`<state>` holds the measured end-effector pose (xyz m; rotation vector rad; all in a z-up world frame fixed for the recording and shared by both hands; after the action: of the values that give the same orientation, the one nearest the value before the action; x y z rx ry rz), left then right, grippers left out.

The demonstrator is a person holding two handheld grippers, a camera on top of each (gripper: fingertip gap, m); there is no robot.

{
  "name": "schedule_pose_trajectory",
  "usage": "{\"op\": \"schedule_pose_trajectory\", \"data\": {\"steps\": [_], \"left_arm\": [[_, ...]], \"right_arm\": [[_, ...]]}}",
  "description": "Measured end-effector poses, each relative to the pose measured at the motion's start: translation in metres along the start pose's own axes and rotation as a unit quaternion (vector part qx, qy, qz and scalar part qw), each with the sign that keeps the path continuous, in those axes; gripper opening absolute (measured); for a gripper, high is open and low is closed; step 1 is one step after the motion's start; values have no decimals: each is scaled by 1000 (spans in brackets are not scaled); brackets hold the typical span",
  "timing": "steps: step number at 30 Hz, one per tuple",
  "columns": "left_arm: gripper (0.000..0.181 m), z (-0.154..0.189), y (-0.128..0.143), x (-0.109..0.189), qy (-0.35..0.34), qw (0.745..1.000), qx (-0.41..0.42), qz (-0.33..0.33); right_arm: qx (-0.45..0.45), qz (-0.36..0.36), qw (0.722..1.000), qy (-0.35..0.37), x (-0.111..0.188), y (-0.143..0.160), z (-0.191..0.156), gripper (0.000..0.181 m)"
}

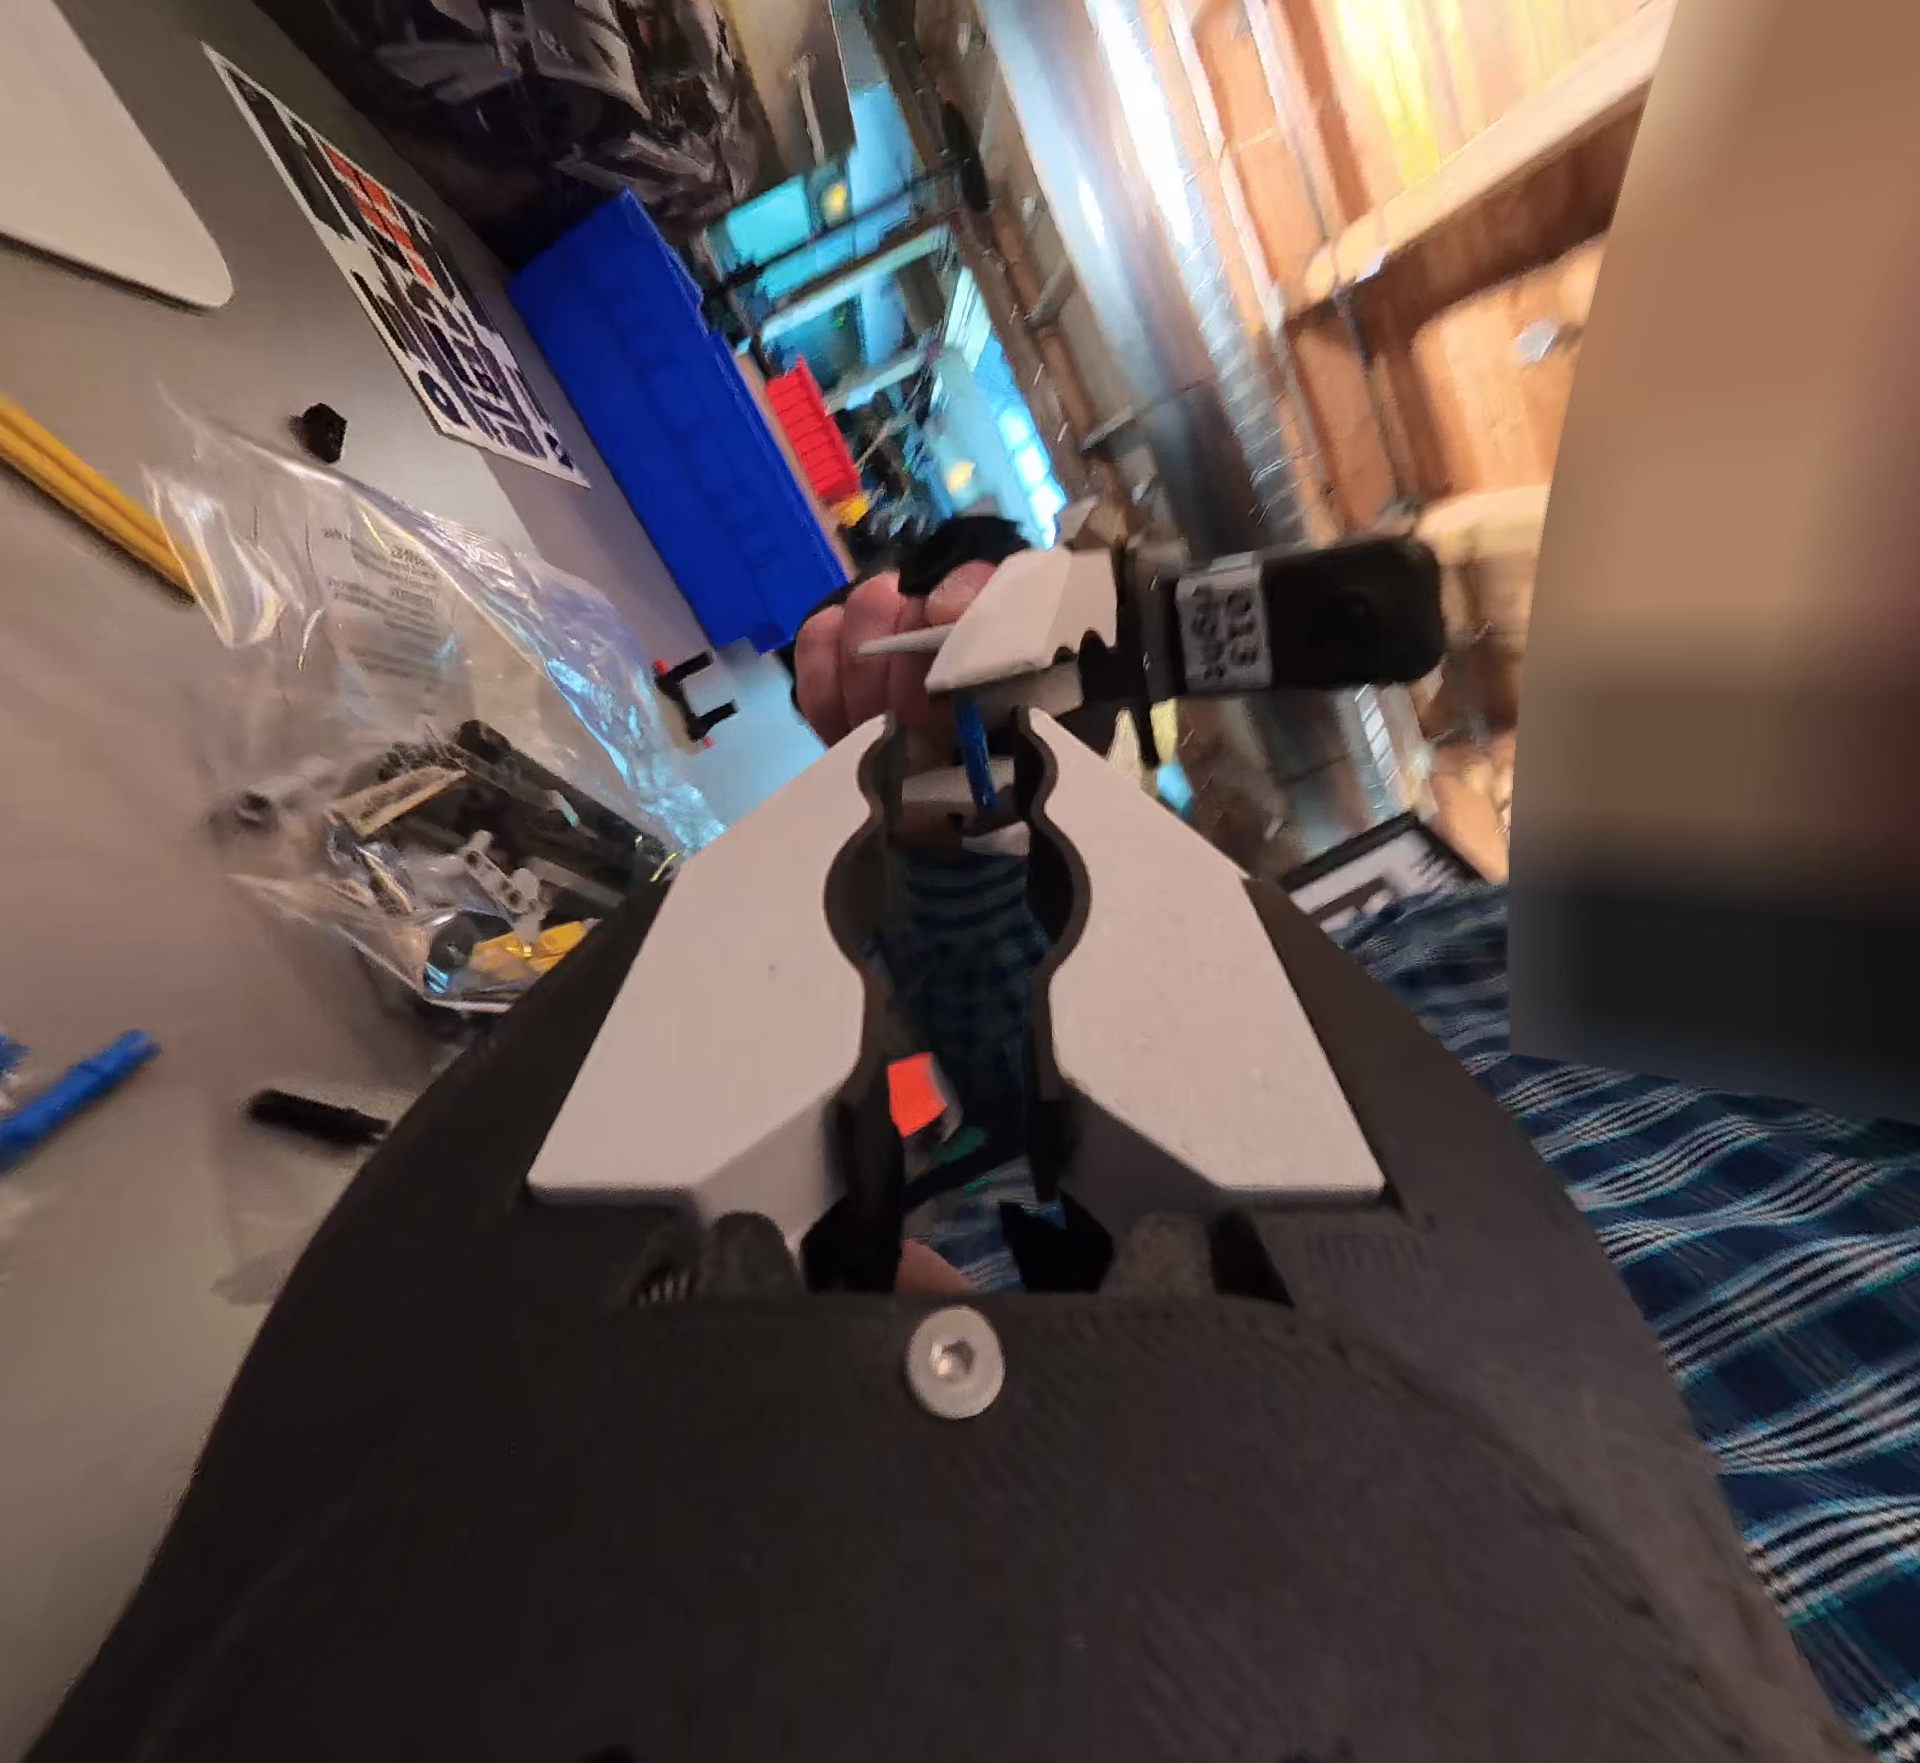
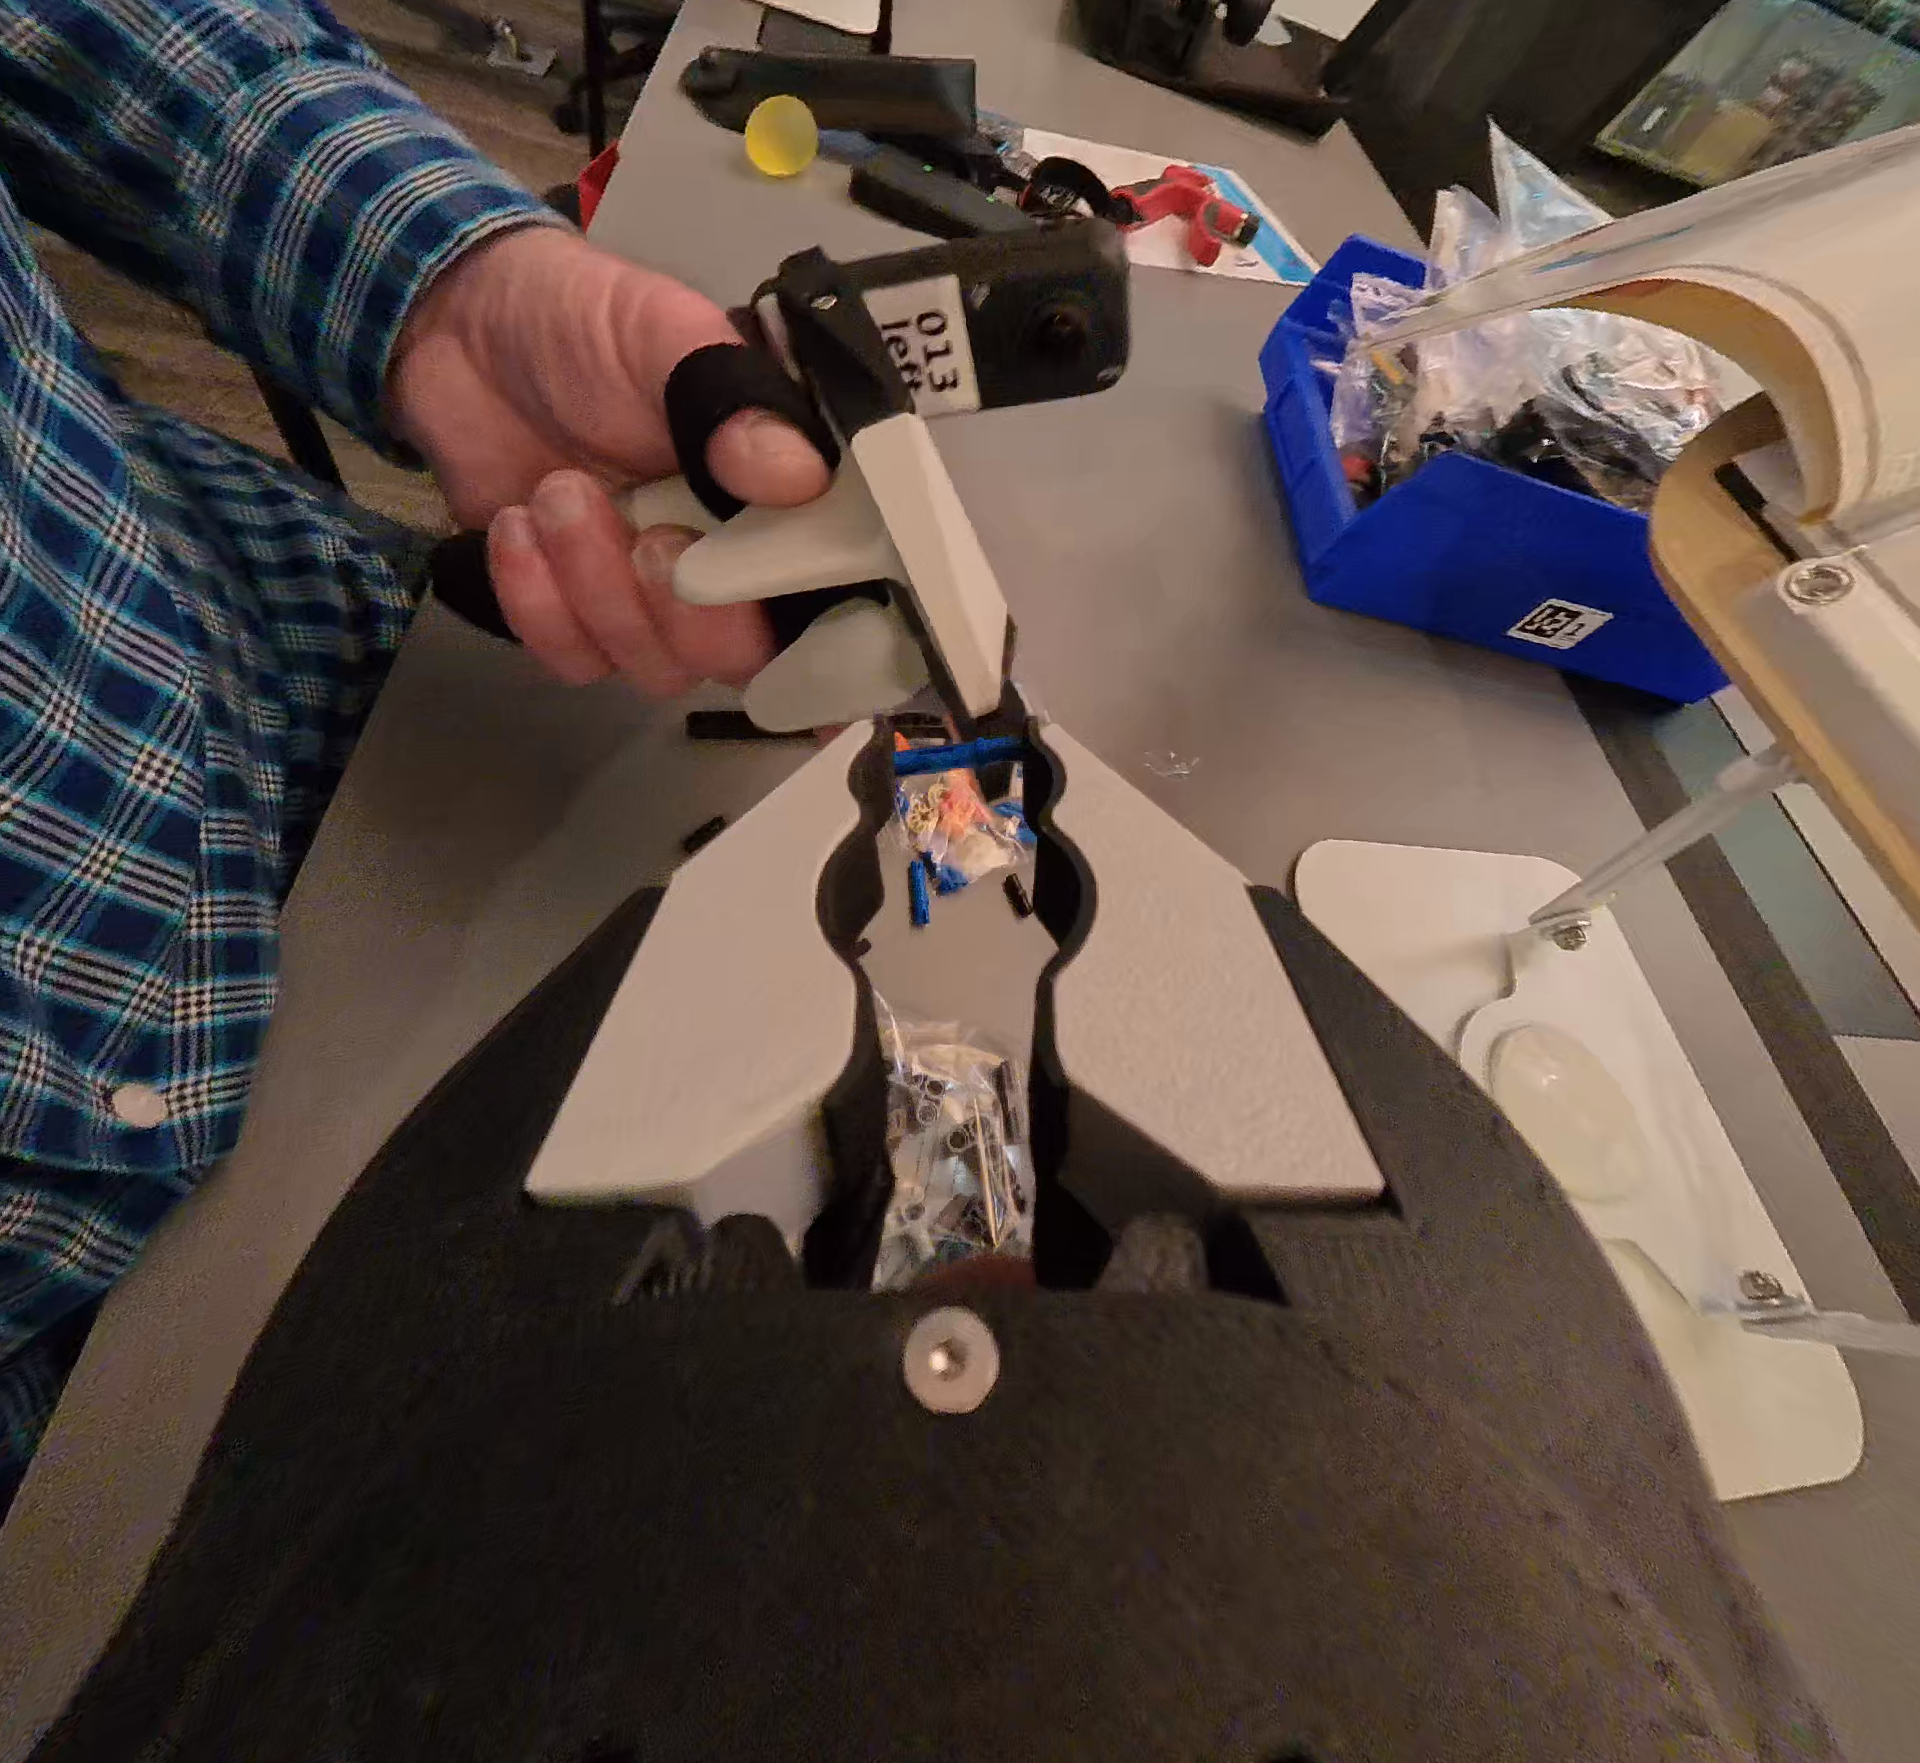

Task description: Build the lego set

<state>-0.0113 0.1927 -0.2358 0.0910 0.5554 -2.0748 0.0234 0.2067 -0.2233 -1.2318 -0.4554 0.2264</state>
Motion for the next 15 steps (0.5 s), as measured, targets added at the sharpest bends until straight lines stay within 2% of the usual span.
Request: {"op": "schedule_pose_trajectory", "data": {"steps": [3, 7, 10, 12, 15], "left_arm": [[6, 3, 4, -5, -1, 999, -33, -33], [2, 5, 3, -7, 3, 999, -34, -19], [2, 3, -6, -7, -5, 999, -39, 14], [3, 3, -15, -7, -5, 998, -24, 55], [2, 2, -15, -11, -3, 996, -1, 85]], "right_arm": [[8, -5, 1000, -12, 1, -1, -1, 21], [11, -4, 1000, -6, 2, -2, 2, 21], [-6, -2, 999, 54, 6, -3, 14, 32], [-15, 4, 996, 88, 11, -5, 14, 21], [-13, -1, 990, 143, 13, -3, 12, 17]]}}
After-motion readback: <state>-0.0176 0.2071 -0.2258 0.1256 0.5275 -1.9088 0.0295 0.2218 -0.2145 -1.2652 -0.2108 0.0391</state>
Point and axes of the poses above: each gripper's, where its closed fingertips meet, x back along the fingers, y out of its underside, z = x × y across the jaws, the point moved 3 cm from there along x, back along the fingers, and after that the axes turned 12 degrees about z, right-handed, at the moved point
